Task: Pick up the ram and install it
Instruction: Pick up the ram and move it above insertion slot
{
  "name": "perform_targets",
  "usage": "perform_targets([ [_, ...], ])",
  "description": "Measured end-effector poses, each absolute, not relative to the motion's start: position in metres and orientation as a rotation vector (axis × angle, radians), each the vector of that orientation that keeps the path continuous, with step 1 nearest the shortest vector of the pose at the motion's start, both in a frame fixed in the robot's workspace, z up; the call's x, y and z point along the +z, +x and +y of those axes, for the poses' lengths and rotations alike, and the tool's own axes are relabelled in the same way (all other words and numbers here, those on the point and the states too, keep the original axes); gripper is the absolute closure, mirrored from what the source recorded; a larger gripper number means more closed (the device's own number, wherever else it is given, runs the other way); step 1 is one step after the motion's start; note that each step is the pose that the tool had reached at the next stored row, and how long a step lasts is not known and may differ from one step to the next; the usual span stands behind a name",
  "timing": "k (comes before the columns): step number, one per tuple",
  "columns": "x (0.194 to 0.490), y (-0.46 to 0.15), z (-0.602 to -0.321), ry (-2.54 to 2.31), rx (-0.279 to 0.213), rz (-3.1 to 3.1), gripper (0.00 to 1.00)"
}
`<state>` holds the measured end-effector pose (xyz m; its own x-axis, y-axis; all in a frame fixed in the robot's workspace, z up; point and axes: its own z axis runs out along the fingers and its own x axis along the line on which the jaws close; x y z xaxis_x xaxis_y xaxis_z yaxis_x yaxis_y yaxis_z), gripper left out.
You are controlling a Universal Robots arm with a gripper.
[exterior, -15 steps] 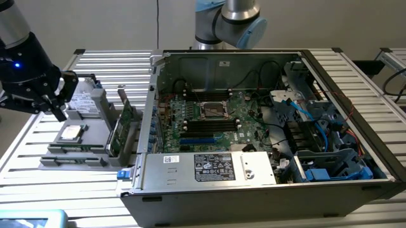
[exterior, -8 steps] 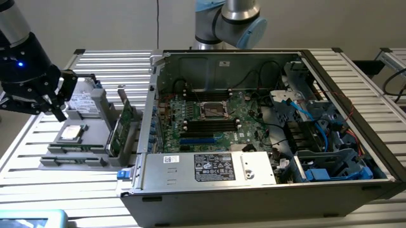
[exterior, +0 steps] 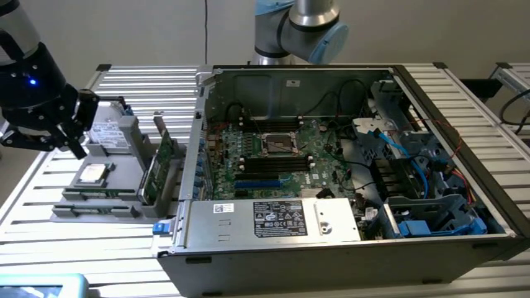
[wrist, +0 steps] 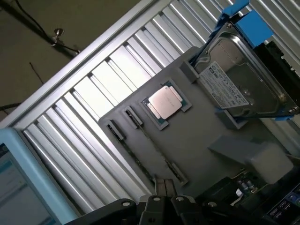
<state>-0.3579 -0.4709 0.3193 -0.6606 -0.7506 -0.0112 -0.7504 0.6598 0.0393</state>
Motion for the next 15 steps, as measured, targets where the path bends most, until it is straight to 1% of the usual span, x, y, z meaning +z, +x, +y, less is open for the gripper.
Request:
perform_targets([
  [15, 0.3185, -0.3579, -0.4709, 1.667, -0.061, -2.649, 0.89],
])
